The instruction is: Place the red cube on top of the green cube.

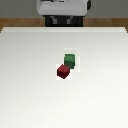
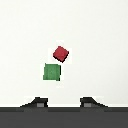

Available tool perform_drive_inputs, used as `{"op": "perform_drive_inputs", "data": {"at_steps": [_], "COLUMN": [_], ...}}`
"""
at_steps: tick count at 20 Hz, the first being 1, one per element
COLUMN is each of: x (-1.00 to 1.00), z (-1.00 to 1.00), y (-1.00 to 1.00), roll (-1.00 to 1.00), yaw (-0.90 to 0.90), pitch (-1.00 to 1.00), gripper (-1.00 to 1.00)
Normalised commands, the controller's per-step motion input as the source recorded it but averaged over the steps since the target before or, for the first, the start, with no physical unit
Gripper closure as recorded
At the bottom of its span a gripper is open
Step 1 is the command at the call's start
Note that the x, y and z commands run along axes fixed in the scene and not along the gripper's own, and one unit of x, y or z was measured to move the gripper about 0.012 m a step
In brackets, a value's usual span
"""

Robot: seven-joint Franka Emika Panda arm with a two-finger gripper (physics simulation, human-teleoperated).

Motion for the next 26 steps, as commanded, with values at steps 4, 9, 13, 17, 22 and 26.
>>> {"op": "perform_drive_inputs", "data": {"at_steps": [4,9,13,17,22,26], "x": [0.00,0.00,0.75,0.50,0.60,0.25], "z": [0.00,0.00,0.00,0.00,0.00,0.00], "y": [0.00,0.00,0.00,0.00,0.00,0.00], "roll": [0.00,0.00,0.00,0.00,0.00,0.00], "yaw": [0.00,0.00,0.00,0.00,0.00,-0.04], "pitch": [0.00,0.00,0.00,0.00,0.00,0.00], "gripper": [-1.00,-1.00,-1.00,-1.00,-1.00,-1.00]}}
